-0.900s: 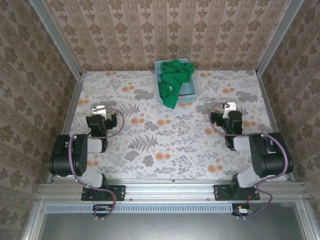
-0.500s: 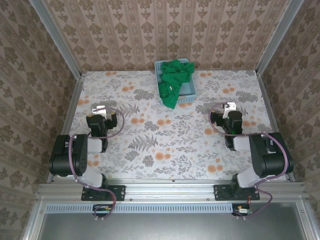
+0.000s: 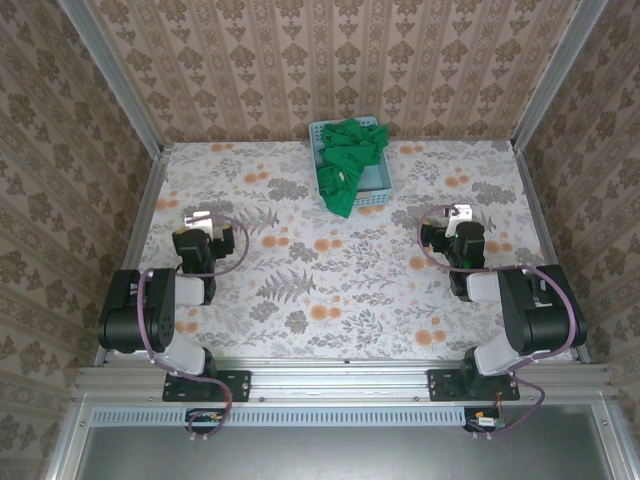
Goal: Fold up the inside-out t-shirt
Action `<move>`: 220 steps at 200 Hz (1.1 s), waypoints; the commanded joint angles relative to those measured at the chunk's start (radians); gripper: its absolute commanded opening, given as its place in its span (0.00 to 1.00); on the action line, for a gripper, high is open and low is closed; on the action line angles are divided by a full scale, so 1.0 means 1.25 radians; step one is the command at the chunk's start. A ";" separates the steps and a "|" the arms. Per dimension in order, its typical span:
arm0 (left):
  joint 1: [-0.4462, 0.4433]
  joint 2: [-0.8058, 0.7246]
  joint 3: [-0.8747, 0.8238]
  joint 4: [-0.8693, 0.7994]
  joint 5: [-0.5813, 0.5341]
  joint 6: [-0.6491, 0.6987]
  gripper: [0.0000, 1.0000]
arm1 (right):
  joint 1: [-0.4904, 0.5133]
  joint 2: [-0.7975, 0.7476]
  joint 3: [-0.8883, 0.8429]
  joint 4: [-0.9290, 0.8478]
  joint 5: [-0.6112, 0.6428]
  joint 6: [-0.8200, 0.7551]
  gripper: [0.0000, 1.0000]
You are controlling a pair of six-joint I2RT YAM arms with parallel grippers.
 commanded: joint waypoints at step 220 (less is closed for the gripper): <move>-0.063 -0.715 0.229 -0.991 0.066 -0.475 1.00 | -0.008 -0.553 0.189 -0.741 -0.043 0.418 1.00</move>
